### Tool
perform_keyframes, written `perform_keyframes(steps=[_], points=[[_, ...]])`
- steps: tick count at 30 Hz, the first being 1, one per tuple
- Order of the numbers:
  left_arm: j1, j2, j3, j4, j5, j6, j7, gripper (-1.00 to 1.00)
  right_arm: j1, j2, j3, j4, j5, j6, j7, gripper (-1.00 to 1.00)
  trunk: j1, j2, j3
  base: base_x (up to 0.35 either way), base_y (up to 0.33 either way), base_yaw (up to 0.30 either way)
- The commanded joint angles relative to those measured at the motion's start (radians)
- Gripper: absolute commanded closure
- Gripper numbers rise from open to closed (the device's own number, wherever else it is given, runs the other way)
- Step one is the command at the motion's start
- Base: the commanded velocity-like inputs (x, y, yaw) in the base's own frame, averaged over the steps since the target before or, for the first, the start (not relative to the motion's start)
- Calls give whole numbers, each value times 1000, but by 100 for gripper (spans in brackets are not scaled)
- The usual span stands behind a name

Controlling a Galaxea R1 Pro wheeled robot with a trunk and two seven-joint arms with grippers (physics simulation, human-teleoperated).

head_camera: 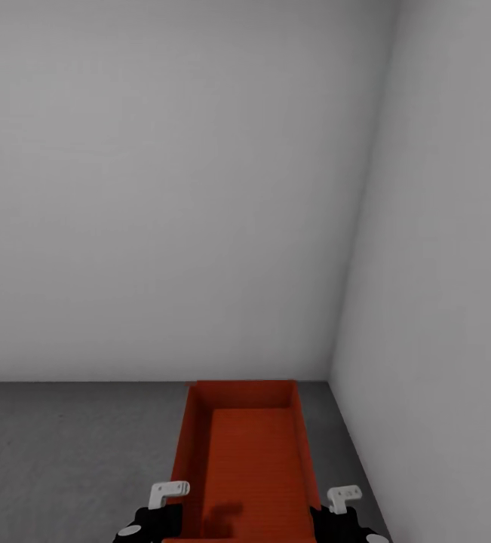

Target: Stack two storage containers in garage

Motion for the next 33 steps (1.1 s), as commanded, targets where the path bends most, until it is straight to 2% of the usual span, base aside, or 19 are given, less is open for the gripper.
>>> perform_keyframes(steps=[1, 15, 24, 25, 27, 33], points=[[-1, -1, -3, -78, -4, -57, 6, 100, -1, -1, 14, 6, -1, -2, -2, 100, 1, -1, -2, 325, 0, 0], [-1, -1, -6, -56, -4, -58, 6, 100, -1, -1, 14, 6, -1, -2, -2, 100, 1, -1, -2, 298, 0, 0], [-1, -1, -6, -56, -4, -58, 6, 100, -1, -2, 14, 6, -1, -2, 8, 100, 1, -1, -2, 18, 0, 0], [-2, -4, 7, -15, -6, 8, 6, 100, 0, 5, -4, 7, 0, -8, 9, 100, 1, -1, -2, 0, 0, 0], [-2, -10, 10, -21, -7, 6, 7, 100, 0, 12, -12, 12, 3, -19, 6, 100, 1, -1, -2, 0, 0, 0], [-2, 0, 11, -28, -10, 24, 6, 100, 0, 23, -24, 29, 5, -21, 4, 100, 1, -1, -2, 0, 0, 0]])
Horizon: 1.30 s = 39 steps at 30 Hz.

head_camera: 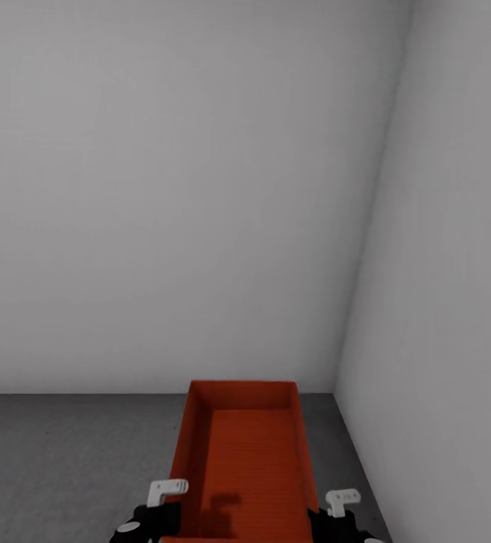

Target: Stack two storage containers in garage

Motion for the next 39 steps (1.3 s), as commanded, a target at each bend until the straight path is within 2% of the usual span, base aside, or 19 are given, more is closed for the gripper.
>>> perform_keyframes(steps=[1, 13, 21, 27, 28, 39], points=[[-1, -1, 8, -8, 2, 0, 5, 100, 0, 4, 10, 7, -9, -4, 2, 100, 0, -1, -2, 0, 0, 0], [-1, 6, -1, 1, 10, 0, 4, 100, 0, 4, 4, 14, -8, -5, 3, 100, 0, -1, -2, 0, 0, 0], [0, 6, -1, 0, 10, 0, 4, 100, 0, 4, 7, 14, -9, -5, 2, 100, 0, -1, -12, 0, 0, 0], [0, 6, -1, 1, 9, 0, 4, 100, 0, 4, 7, 14, -9, -5, 2, 100, 23, -43, -40, 0, 0, 0], [-1, 6, 8, -30, 9, -88, 4, 100, 0, 4, 34, 14, -9, -5, 2, 100, 27, -50, -45, 0, 0, 0], [-1, 5, 8, -30, 8, -88, 4, 100, 0, 4, 34, 14, -9, -5, 2, 100, 69, -127, -97, 0, 0, 0]])
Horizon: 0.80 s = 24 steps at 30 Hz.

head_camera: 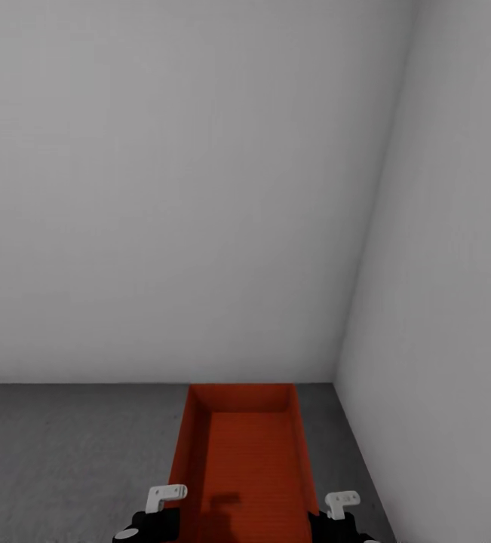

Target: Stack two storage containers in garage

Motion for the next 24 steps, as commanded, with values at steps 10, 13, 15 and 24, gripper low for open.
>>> perform_keyframes(steps=[10, 13, 15, 24], points=[[-1, -2, 12, -68, -11, -61, 5, 100, 1, 3, 16, 3, -12, -4, 13, 100, 39, -71, -49, 0, 0, 0], [-1, -2, 12, -68, -11, -60, 5, 100, 0, 3, 16, 3, -12, -4, 13, 100, 42, -78, -57, 0, 0, 0], [-1, -2, 12, -68, -11, -60, 5, 100, 0, 3, 16, 3, -12, -4, 13, 100, 42, -78, -59, 0, 0, 0], [-1, -1, 12, -69, -11, -61, 5, 100, 1, 3, 16, 3, -12, -4, 13, 100, 42, -78, -61, 0, 0, 0]])
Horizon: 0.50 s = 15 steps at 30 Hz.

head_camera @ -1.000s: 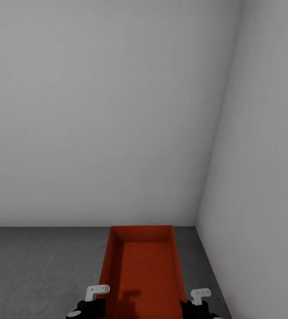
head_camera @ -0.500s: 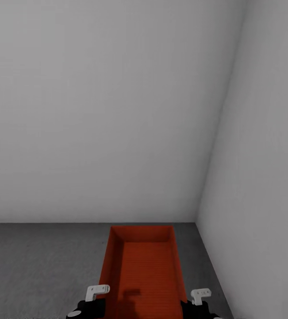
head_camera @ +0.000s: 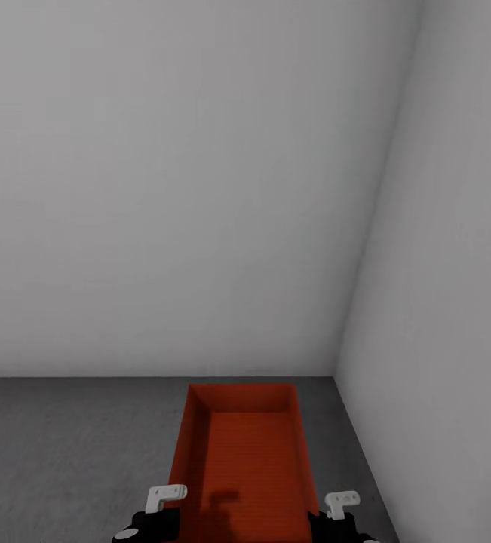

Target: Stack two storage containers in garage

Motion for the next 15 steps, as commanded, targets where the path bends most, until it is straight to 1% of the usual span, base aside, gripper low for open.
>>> perform_keyframes(steps=[1, 3, 5, 15], points=[[0, -2, 12, -69, -12, -60, 5, 100, 0, 3, 15, 3, -11, -4, 14, 100, 0, -1, -1, 0, 0, 0], [-1, -2, 12, -69, -12, -61, 5, 100, 0, 3, 15, 3, -11, -4, 14, 100, 0, -1, -1, 43, -42, 0], [-1, -1, 12, -70, -13, -60, 5, 100, 0, 3, 15, 3, -11, -4, 14, 100, 0, -1, -1, 153, -127, 0], [-1, 1, 12, -70, -14, -59, 5, 100, 0, 3, 15, 3, -11, -4, 14, 100, 0, -1, -1, 251, -188, 0]])
